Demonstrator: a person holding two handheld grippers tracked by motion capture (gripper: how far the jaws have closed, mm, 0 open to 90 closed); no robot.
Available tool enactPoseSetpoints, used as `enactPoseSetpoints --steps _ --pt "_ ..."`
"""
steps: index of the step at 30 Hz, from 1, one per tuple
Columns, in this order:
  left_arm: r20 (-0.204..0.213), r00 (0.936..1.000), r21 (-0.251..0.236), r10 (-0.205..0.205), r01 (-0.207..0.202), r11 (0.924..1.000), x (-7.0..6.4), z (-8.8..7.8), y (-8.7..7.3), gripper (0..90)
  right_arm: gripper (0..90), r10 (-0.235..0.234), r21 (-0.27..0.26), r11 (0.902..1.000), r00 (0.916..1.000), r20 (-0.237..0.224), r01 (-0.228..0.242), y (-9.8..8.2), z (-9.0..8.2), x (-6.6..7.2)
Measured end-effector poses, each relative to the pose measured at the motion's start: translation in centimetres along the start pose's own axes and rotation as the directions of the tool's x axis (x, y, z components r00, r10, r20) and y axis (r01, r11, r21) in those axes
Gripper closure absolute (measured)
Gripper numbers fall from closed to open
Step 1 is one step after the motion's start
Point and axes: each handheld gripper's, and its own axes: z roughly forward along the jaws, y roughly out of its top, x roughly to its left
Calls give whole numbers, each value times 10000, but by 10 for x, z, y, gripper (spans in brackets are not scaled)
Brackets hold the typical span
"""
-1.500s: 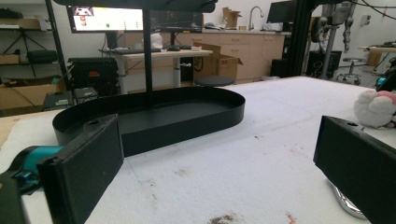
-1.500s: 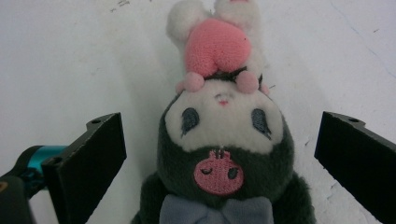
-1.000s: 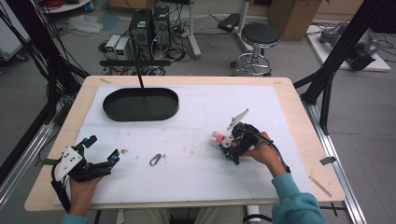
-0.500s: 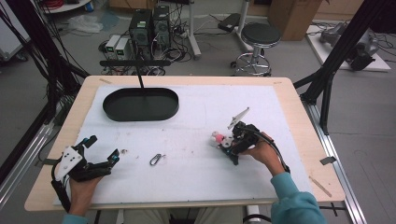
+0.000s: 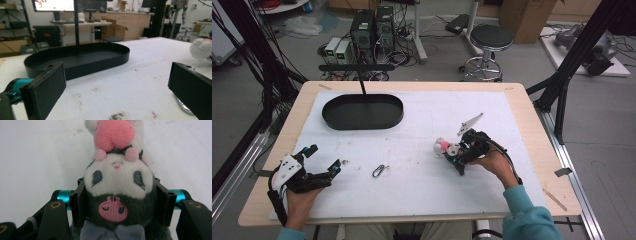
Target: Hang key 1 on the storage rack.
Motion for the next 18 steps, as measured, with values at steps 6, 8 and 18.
enactPoseSetpoints --steps 6,8,18 --pt "916 9958 296 -37 10 9996 0 7 13 20 398 -343 -972 9948 9988 -355 307 8 -5 6" --pt "1296 9916 345 -40 -5 9994 -1 10 20 20 398 -390 -1080 9936 9984 -404 344 10 -5 7" --pt "3218 9460 818 397 -695 9942 -3 34 59 20 398 -1150 -2078 9740 9874 -1086 906 31 -11 19"
